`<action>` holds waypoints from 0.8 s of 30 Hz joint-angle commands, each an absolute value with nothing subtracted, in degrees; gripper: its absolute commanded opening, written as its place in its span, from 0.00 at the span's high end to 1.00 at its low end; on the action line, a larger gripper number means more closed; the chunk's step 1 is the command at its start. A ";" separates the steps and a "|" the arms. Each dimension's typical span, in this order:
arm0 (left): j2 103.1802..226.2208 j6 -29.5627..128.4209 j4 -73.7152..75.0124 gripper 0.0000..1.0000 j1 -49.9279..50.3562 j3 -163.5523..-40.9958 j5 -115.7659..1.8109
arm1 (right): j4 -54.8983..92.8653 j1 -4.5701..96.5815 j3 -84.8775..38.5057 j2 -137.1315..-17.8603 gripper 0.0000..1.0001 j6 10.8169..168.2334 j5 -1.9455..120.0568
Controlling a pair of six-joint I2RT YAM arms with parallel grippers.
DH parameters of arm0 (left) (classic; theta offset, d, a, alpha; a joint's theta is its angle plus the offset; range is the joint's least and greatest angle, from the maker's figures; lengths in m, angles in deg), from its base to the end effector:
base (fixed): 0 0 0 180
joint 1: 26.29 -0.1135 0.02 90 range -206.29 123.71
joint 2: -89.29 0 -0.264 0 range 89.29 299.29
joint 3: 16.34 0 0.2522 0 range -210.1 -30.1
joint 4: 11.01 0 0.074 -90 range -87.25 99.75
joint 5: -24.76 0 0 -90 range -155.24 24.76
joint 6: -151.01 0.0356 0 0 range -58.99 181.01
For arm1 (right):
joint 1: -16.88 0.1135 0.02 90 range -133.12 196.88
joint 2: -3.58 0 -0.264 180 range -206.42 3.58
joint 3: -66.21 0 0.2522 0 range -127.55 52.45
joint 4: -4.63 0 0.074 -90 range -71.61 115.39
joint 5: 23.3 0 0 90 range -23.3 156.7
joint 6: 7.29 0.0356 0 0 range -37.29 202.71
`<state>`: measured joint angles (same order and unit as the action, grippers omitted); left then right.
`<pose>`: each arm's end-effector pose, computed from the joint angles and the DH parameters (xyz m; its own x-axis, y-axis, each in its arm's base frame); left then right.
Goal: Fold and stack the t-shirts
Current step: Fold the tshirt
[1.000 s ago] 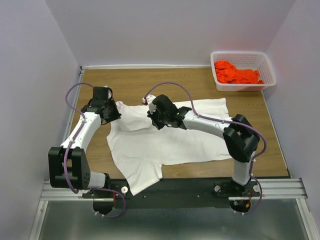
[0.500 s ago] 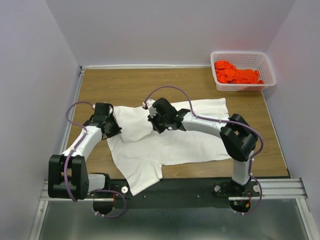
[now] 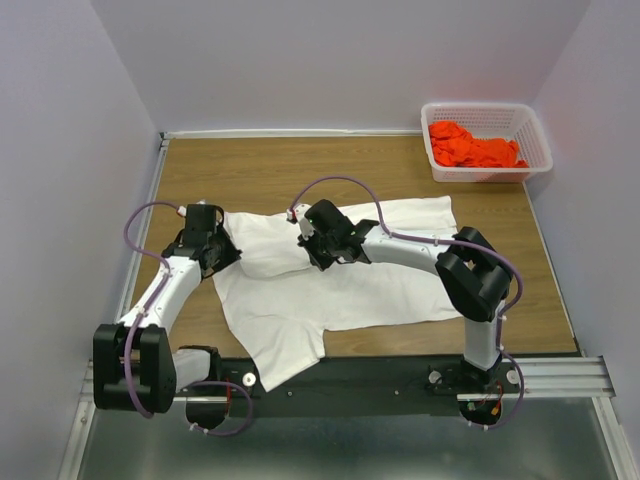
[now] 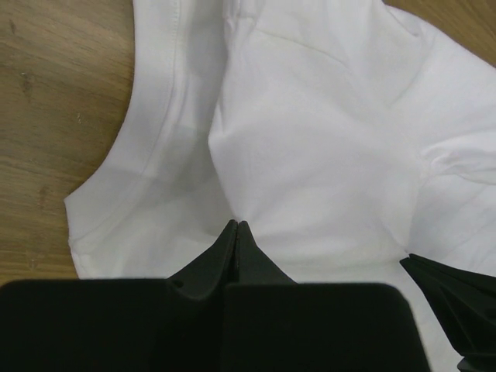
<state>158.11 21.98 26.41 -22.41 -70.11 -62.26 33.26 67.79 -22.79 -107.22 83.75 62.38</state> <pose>0.2342 -0.0177 0.2073 -0.6771 -0.5844 -0.4473 -0.4212 0.8061 -0.4156 0.2613 0.3259 0.1822 -0.5006 -0.5875 -0.6359 -0.7953 0.6023 0.0696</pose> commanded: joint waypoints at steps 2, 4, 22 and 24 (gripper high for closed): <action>155.04 20.58 29.12 1.00 -22.07 -71.59 -64.01 | 35.96 68.12 -23.14 -105.23 1.00 83.24 66.34; 153.90 19.70 29.47 1.00 -21.98 -71.07 -63.83 | 36.23 68.12 -23.22 -105.22 1.00 81.67 66.43; 150.82 14.08 24.38 1.00 -21.28 -59.64 -62.16 | 36.58 68.12 -21.64 -108.74 1.00 81.74 66.43; 150.91 13.99 24.20 1.00 -21.28 -59.64 -61.90 | 36.58 68.12 -21.47 -108.83 1.00 81.83 66.43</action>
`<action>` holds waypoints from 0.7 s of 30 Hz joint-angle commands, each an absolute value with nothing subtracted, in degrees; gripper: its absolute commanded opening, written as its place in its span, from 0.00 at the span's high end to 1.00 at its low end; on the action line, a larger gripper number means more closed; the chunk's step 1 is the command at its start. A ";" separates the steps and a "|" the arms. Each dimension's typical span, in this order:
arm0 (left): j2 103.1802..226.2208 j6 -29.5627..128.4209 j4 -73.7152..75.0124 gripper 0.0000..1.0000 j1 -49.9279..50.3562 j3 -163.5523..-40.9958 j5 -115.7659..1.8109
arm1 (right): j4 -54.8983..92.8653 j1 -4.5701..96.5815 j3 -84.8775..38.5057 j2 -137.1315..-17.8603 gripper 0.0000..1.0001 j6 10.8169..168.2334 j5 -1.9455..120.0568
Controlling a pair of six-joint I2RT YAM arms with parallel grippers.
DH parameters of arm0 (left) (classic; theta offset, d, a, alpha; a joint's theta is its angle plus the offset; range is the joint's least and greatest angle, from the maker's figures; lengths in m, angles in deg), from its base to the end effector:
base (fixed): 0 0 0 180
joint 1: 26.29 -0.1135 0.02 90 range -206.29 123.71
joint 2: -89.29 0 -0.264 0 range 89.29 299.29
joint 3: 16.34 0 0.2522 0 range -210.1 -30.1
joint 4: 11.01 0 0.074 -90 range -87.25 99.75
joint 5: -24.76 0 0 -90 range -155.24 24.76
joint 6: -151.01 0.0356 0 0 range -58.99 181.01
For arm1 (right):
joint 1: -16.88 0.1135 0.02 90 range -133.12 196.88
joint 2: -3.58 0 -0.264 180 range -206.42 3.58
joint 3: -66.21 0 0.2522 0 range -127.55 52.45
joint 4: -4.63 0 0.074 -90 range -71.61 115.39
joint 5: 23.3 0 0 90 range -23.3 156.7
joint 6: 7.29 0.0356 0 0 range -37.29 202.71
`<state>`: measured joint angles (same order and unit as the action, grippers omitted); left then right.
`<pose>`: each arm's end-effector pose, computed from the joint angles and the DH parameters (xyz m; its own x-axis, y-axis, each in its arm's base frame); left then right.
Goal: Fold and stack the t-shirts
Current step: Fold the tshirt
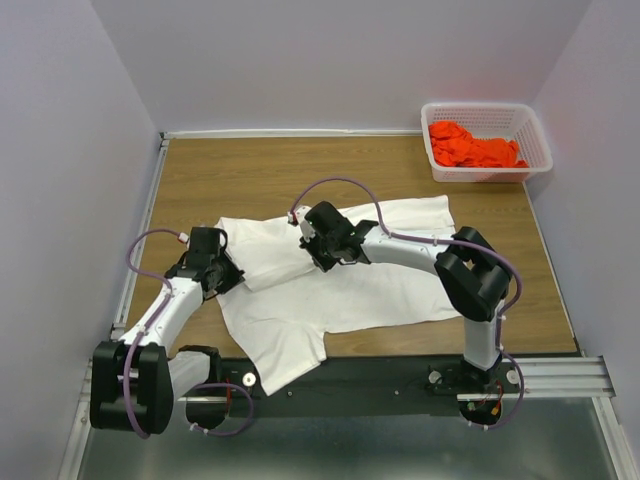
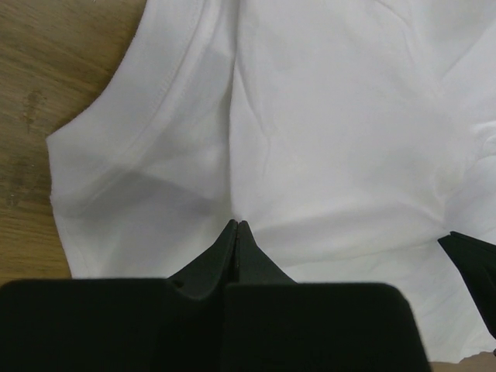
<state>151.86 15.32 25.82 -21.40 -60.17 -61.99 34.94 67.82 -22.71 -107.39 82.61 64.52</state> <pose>0.1983 -0.0190 0.1764 -0.6578 -0.6608 -0.3615 -0.5063 0.7433 -0.4372 0.2605 0.3232 0.1786 -0.4976 -0.6159 -0.6107 -0.7914 0.6106 0.0291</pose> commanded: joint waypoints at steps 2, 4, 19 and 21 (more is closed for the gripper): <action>150.64 13.90 24.46 0.94 -21.28 -59.99 -62.51 | 36.76 68.12 -21.47 -108.30 0.94 82.01 66.43; 149.86 13.81 24.90 0.85 -21.28 -60.68 -63.13 | 37.02 68.12 -21.55 -106.47 0.82 82.36 66.43; 164.95 21.19 18.15 0.41 -23.56 -75.54 -76.31 | 38.43 42.74 -17.51 -91.34 0.44 92.98 69.34; 168.38 22.33 17.43 0.44 -23.91 -77.03 -76.84 | 38.17 37.11 -17.16 -91.42 0.48 94.92 69.24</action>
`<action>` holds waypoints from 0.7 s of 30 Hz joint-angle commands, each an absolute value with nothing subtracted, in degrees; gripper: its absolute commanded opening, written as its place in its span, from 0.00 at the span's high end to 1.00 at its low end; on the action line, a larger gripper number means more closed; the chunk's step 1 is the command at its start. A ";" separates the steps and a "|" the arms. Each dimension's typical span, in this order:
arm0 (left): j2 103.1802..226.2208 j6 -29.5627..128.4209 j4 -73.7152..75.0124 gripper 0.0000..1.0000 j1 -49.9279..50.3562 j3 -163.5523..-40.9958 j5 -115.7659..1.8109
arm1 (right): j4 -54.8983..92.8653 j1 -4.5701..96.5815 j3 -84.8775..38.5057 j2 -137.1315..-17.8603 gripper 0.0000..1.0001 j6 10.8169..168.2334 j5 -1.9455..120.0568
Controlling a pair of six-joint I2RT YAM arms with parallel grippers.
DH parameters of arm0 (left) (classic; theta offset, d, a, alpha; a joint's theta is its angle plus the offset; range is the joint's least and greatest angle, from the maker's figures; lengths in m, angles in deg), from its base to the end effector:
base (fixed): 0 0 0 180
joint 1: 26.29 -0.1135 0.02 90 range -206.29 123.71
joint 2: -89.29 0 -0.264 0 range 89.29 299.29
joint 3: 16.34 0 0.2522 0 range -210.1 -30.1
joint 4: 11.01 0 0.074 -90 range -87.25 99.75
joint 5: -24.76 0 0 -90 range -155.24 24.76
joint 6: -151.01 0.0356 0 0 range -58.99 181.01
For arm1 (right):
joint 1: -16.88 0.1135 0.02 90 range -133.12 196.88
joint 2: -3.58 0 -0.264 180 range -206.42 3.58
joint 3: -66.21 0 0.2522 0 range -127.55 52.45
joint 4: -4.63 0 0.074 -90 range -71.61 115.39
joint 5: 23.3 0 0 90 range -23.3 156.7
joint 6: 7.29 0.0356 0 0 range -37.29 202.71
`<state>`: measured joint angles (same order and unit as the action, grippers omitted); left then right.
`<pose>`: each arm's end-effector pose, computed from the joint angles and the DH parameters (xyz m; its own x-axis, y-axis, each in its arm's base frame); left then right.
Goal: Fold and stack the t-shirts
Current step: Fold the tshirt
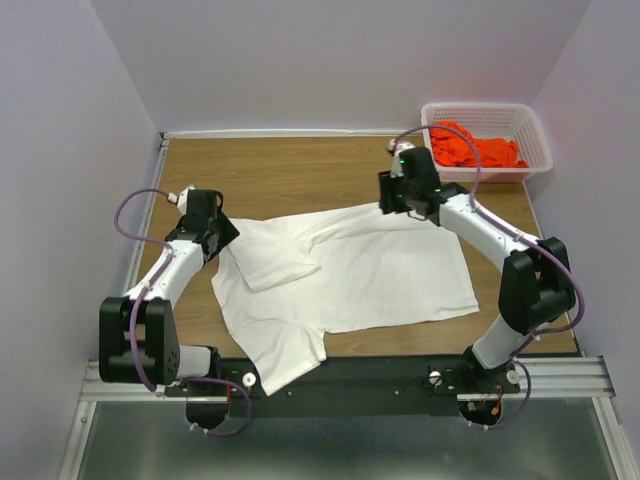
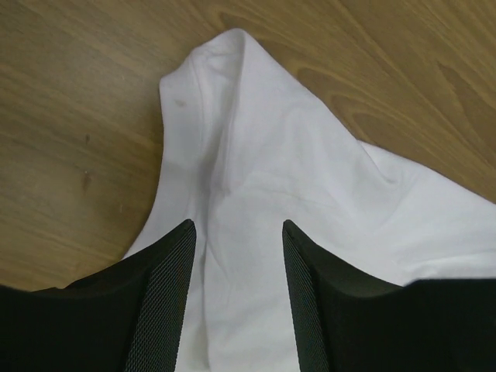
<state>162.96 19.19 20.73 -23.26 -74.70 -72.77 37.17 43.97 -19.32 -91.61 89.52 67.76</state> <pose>0.2634 -0.0093 0.2203 -0.5202 -0.6344 -0.5717 -0.5148 0.7671 -0.3828 0.3330 0.1696 0.2605 -0.6464 -0.1974 -0.7371 -0.3691 0.9263 0.0755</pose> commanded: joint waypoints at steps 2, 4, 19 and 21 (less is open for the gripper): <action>173.13 23.04 16.38 0.49 -24.00 -79.05 -76.84 | 37.55 32.64 -16.81 -91.95 0.50 98.26 70.47; 177.16 23.74 15.33 0.53 -24.00 -80.54 -76.75 | 36.50 30.25 -16.11 -92.39 0.50 102.11 70.74; 190.02 27.52 15.41 0.79 -25.40 -85.30 -80.35 | 22.08 14.95 -9.78 -104.51 0.59 114.88 65.64; 191.42 28.13 16.02 0.80 -25.85 -86.53 -81.06 | 21.82 13.28 -9.08 -105.31 0.59 115.84 65.82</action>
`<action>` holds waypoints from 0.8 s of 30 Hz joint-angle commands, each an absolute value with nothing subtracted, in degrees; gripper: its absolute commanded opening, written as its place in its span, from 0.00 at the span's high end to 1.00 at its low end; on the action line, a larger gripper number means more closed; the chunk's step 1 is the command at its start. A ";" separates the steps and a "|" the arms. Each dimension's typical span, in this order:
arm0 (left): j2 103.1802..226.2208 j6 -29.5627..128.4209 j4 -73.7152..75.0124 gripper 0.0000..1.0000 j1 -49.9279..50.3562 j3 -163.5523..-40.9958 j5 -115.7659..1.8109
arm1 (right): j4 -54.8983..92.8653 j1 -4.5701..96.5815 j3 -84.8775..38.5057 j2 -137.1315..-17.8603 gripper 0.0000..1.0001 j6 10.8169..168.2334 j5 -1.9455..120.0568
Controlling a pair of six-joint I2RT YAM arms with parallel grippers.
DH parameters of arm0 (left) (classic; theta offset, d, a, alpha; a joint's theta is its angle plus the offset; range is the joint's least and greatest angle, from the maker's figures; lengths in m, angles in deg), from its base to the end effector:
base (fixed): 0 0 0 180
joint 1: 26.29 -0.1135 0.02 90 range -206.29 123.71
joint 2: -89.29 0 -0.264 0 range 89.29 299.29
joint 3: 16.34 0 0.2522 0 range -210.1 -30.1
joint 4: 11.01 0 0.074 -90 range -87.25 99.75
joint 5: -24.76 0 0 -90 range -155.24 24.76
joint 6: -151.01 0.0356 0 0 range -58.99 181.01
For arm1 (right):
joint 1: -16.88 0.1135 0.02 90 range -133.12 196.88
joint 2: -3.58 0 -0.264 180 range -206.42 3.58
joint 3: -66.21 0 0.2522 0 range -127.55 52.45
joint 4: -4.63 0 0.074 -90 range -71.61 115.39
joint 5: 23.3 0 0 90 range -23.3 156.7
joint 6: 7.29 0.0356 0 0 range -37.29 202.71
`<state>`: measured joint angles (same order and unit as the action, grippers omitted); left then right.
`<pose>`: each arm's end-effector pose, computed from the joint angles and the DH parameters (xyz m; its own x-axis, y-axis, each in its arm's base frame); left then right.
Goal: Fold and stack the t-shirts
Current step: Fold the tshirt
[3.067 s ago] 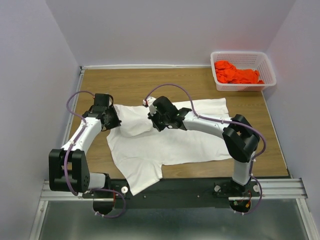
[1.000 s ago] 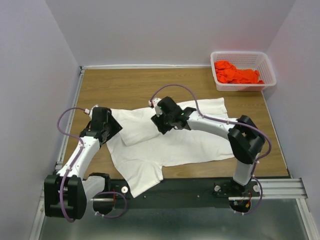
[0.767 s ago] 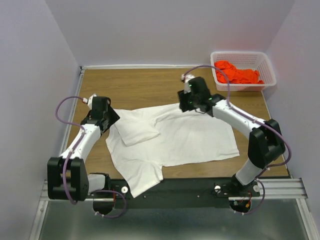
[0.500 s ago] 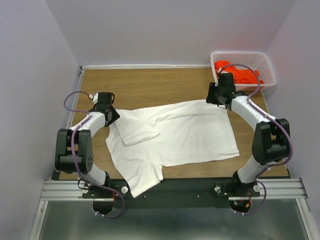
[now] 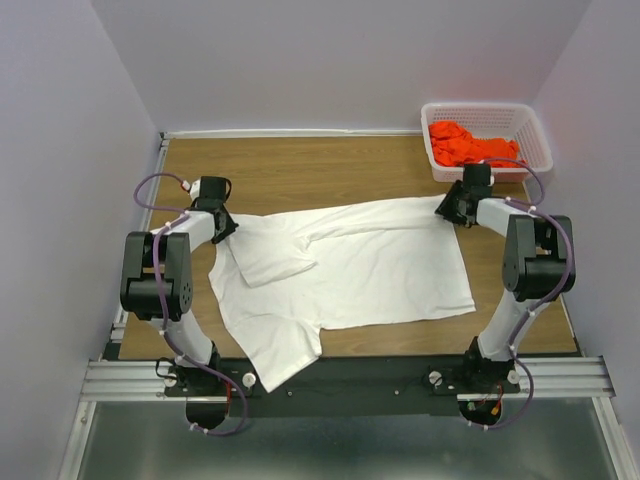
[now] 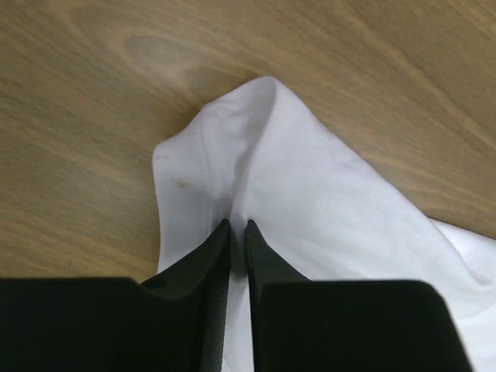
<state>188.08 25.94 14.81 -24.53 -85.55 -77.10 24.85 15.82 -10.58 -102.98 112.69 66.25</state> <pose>0.3415 -0.0032 0.1603 -0.6236 -0.5434 -0.5620 -0.5436 0.8181 -0.1878 0.3846 -0.0068 0.1574 -0.6566 0.5119 -0.5539 0.3943 0.8590 0.3265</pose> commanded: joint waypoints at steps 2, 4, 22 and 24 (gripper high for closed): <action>192.65 29.10 16.72 0.80 -25.85 -88.19 -82.02 | 21.81 12.31 -8.38 -105.84 0.59 116.89 66.26; 193.62 29.80 17.25 0.80 -27.34 -89.42 -82.99 | 21.82 10.82 -6.88 -105.75 0.59 117.60 66.43; 178.42 34.81 22.09 0.39 -19.09 -94.97 -81.50 | 24.63 10.02 -4.24 -90.81 0.57 116.11 60.37; 174.39 36.30 22.70 0.37 -14.02 -93.39 -82.02 | 24.80 10.02 -3.54 -89.67 0.57 116.20 60.37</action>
